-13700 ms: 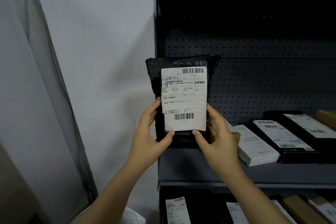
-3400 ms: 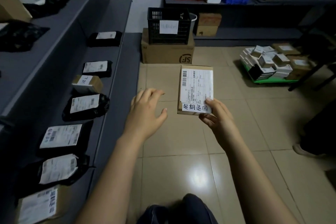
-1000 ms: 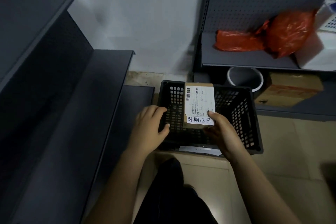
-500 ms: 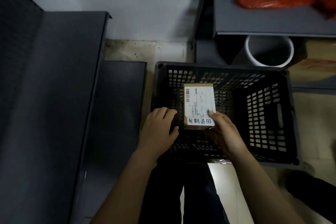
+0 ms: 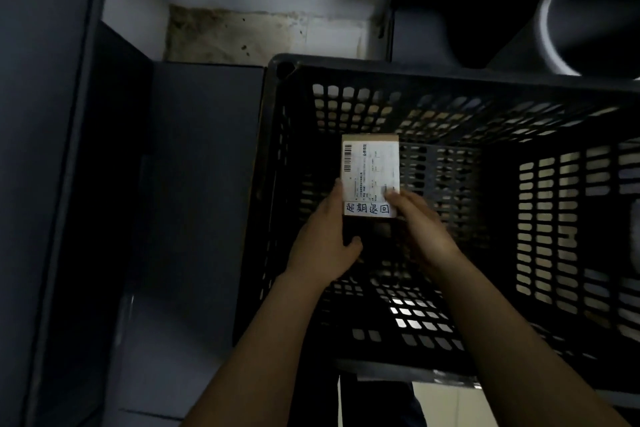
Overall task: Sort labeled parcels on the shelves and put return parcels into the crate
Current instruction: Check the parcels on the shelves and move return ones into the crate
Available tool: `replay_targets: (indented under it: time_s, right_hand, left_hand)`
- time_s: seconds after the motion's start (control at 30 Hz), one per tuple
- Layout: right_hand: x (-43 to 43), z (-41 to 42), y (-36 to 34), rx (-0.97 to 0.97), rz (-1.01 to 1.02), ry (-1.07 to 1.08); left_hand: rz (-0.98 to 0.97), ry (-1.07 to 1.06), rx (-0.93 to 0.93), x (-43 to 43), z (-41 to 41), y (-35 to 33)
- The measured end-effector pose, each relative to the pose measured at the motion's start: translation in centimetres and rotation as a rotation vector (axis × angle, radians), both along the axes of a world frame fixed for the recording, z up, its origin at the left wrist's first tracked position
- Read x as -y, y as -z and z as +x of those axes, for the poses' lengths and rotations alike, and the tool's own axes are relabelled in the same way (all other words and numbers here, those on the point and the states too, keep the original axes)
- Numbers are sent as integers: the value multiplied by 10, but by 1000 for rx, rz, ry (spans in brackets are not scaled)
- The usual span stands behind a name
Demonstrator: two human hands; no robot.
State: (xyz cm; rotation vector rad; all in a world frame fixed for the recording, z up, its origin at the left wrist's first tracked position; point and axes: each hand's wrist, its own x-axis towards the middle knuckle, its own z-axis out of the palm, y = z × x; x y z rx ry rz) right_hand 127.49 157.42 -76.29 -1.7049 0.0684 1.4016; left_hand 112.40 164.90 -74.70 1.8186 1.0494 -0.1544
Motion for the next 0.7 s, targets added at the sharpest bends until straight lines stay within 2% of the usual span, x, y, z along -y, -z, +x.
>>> replay_targets:
  time_s: [0.23, 0.5, 0.7]
  right_hand:
    - [-33, -8, 51, -23, -15, -101]
    - [-50, -18, 73, 177, -25, -150]
    - [-53, -16, 73, 281, -59, -204]
  left_hand:
    - [-37, -40, -147, -3, 4, 40]
    - [-33, -4, -219, -14, 12, 71]
    - [72, 45, -246, -18, 16, 73]
